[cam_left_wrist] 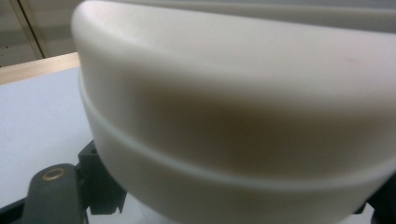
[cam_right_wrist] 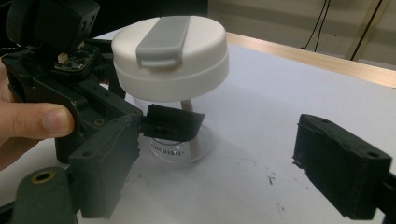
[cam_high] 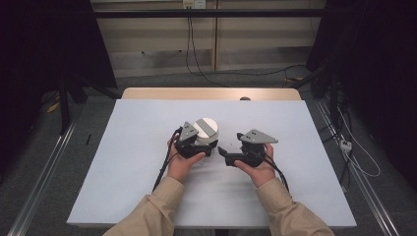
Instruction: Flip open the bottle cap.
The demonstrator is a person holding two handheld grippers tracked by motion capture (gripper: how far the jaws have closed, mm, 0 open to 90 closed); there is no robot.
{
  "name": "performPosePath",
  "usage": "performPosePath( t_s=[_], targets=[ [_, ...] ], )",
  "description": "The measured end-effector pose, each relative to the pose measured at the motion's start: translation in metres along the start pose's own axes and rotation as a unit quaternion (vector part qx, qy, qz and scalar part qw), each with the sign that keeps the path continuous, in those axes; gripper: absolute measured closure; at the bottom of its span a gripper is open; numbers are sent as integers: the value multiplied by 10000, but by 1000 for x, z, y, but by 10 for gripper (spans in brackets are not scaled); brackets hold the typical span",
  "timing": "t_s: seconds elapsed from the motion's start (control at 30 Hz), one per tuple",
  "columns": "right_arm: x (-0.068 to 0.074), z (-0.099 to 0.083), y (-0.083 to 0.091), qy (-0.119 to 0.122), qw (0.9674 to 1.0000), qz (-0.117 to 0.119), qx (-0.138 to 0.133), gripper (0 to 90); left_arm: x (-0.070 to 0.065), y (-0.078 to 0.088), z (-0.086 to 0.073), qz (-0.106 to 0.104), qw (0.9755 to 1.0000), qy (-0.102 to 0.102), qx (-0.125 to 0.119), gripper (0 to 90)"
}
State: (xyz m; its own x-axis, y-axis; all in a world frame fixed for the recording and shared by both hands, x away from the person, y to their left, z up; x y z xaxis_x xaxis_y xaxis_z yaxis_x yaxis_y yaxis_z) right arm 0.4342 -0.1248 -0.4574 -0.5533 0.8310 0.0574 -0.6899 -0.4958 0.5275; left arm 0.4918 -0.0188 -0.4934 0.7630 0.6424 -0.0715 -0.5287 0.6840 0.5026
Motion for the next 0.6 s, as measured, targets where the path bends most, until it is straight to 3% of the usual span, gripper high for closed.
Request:
performPosePath(
  t_s=[0.2, 0.6],
  targets=[
    [3, 3, -1, 18, 10000, 36, -10, 147, 0, 0, 0, 1, 10000, -3, 3, 179],
    [3, 4, -1, -11, 9999, 99, 34, 255, 0, 0, 0, -9, 10000, 12, 2, 179]
  ],
)
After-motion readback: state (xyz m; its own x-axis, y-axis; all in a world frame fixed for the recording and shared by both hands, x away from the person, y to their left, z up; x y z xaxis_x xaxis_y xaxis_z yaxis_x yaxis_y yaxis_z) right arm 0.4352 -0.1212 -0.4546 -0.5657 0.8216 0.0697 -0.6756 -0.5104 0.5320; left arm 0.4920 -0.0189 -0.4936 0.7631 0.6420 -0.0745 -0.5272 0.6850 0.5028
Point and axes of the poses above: each handheld gripper's, and its own axes: y roughly backward along the jaws, z roughly out of its top, x roughly to its left, the point moved 9 cm from there along -y, roughly forward along the jaws, and after that the axes turned 9 degrees about x, right-handed, at the moved point
